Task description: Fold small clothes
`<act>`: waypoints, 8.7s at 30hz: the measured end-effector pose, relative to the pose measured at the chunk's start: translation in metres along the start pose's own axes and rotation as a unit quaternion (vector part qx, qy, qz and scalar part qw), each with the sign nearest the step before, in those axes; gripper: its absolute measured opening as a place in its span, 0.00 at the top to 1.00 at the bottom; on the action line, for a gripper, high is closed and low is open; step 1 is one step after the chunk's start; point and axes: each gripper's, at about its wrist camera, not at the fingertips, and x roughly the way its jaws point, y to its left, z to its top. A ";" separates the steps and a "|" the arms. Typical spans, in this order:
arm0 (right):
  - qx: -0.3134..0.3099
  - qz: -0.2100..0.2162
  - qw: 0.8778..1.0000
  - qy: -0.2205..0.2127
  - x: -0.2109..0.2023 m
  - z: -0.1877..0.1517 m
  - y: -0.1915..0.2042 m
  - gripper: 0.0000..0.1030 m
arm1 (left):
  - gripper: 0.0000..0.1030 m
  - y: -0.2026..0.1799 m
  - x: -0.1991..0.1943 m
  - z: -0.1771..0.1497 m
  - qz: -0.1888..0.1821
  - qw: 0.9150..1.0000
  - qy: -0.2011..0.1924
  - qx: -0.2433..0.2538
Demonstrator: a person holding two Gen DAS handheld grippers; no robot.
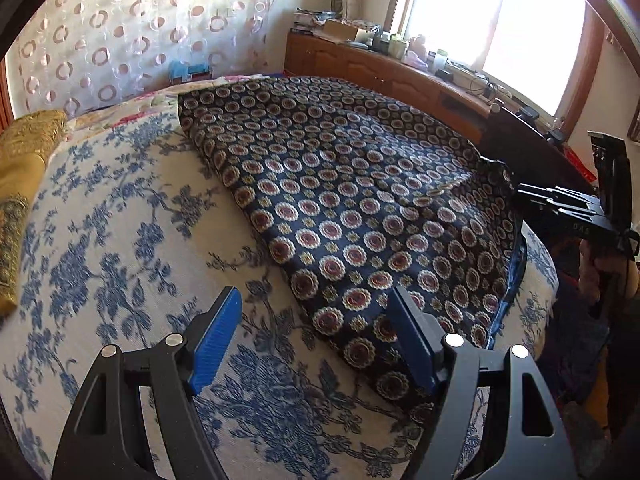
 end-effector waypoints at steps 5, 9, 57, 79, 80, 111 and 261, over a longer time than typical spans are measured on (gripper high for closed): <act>-0.010 -0.027 0.999 0.015 0.020 0.004 0.010 0.68 | 0.26 0.000 -0.003 -0.005 -0.013 1.000 0.004 -0.007; -0.009 -0.053 0.998 0.028 0.026 0.002 0.010 0.68 | 0.26 -0.003 -0.004 -0.009 -0.018 1.000 0.007 -0.007; -0.128 0.106 0.986 0.011 0.002 -0.007 0.097 0.31 | 0.96 -0.034 -0.056 0.042 -0.088 0.992 -0.088 0.005; -0.173 0.039 0.984 0.028 0.028 -0.002 0.092 0.25 | 0.96 -0.022 -0.058 0.042 -0.073 0.992 -0.099 -0.007; -0.179 0.025 0.983 0.028 0.031 -0.001 0.091 0.25 | 0.96 -0.021 -0.060 0.042 -0.073 0.992 -0.102 -0.009; -0.205 -0.025 0.972 -0.109 0.061 0.116 0.120 0.94 | 0.96 0.046 -0.048 0.090 -0.034 0.991 -0.115 -0.063; -0.302 0.229 0.925 -0.019 0.281 0.335 0.343 0.48 | 0.69 0.281 -0.145 -0.035 0.240 0.920 -0.168 -0.262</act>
